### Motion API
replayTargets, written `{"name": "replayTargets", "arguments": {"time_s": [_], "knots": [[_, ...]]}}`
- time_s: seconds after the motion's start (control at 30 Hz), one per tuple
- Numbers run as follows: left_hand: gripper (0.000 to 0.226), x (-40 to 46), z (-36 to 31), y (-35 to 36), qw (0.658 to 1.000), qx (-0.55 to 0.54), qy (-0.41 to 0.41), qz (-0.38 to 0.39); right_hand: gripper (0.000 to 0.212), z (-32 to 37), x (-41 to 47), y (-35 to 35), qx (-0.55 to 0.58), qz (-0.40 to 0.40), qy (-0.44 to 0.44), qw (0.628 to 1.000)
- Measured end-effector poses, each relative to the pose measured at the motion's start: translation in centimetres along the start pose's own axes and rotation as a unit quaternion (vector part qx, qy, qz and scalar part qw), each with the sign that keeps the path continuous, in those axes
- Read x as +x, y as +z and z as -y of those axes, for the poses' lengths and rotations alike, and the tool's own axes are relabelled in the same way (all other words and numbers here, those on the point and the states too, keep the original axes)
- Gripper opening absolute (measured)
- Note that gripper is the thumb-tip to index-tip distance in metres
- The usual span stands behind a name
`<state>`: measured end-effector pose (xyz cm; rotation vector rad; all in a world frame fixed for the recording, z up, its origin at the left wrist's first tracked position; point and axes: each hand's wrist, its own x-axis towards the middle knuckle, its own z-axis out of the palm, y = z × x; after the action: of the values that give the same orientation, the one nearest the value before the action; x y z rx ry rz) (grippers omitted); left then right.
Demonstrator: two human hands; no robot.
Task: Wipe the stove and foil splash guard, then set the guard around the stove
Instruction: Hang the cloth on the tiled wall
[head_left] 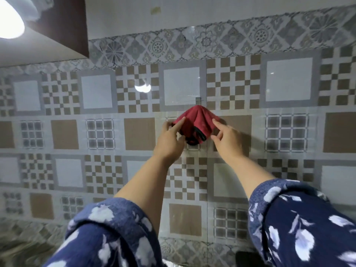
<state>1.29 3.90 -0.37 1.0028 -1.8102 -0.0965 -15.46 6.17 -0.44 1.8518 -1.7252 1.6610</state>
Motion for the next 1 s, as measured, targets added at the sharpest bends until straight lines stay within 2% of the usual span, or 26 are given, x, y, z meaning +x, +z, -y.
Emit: {"name": "replayTargets", "arguments": {"time_s": [0.1,0.17,0.27,0.43,0.7,0.83,1.0], "knots": [[0.055,-3.5,-0.7,-1.7,0.998,0.033,-0.044,0.020,0.065,0.4,-3.3,-1.5,-0.041,0.048,0.026,0.998],[0.049,-6.7,-1.4,-3.0,0.994,0.044,-0.074,0.060,0.055,1.3,-6.0,-2.8,-0.055,0.134,0.055,0.988],[0.039,-12.5,-2.9,-5.2,0.983,0.067,-0.119,0.123,0.046,3.7,-10.8,-4.8,-0.081,0.290,0.085,0.950],[0.030,-23.5,-3.4,-9.7,0.954,0.078,-0.186,0.223,0.047,8.6,-20.4,-5.8,-0.106,0.440,0.084,0.888],[0.030,-39.6,0.3,-18.9,0.903,0.134,-0.330,0.241,0.040,13.6,-34.3,-0.4,-0.063,0.568,0.059,0.819],[0.034,-47.5,3.0,-22.4,0.864,0.133,-0.418,0.247,0.035,15.6,-41.1,3.3,-0.028,0.610,0.048,0.790],[0.038,-55.5,5.9,-25.6,0.826,0.164,-0.488,0.230,0.030,17.7,-48.0,8.5,-0.023,0.640,-0.013,0.768]]}}
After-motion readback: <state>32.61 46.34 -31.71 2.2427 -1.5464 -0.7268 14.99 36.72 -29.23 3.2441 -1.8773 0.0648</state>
